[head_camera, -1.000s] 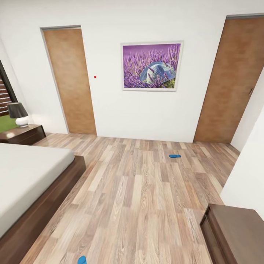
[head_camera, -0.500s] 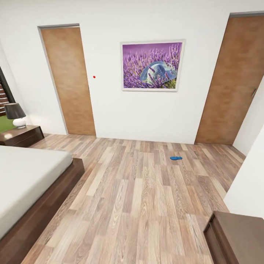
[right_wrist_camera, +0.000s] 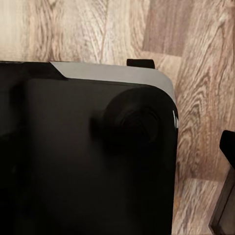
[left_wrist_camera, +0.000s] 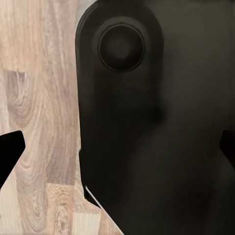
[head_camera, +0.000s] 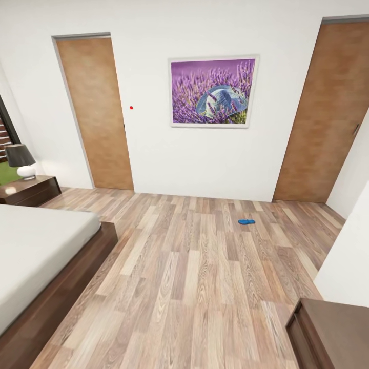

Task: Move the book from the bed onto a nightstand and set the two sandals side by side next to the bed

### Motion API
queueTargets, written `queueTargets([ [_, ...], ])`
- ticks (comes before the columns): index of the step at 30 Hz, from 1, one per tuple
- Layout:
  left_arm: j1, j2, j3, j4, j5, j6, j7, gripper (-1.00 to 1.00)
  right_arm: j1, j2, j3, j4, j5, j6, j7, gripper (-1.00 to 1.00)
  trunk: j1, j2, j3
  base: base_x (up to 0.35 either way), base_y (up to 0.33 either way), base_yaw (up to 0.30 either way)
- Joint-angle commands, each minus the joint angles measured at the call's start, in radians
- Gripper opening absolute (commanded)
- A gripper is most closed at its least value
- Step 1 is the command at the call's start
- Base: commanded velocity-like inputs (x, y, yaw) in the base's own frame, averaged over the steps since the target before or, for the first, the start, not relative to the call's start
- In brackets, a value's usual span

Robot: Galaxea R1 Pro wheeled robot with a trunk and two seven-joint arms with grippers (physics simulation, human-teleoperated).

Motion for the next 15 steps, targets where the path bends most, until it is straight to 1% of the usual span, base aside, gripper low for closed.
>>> queueTargets([
  [1,0.0,0.0,0.0,-0.001,0.0,-0.003,-0.001,1.0,0.0,0.001,0.001,-0.013,0.001,-0.002,0.0,1.0,0.0,0.0,-0.001,0.053,0.0,0.0],
  [2,0.0,0.0,0.0,-0.001,0.0,-0.003,-0.001,1.0,0.0,0.001,0.001,-0.013,0.001,-0.002,0.0,1.0,0.0,0.0,-0.001,0.053,0.0,0.0],
  [4,0.0,-0.002,0.001,-0.005,0.0,-0.004,0.0,1.0,-0.002,0.004,0.002,-0.043,0.002,0.0,0.0,1.0,0.0,0.0,-0.001,0.031,0.0,0.0],
  [11,-0.003,-0.003,0.001,-0.027,0.001,-0.004,0.001,1.0,-0.009,0.006,0.003,-0.066,0.004,0.001,0.002,1.0,0.0,0.0,-0.001,0.016,0.0,0.0],
  [15,-0.018,-0.003,0.002,-0.054,0.003,0.0,0.001,1.0,-0.036,0.008,0.004,-0.073,0.005,0.002,0.004,1.0,0.0,0.0,-0.001,0.005,0.0,0.0],
])
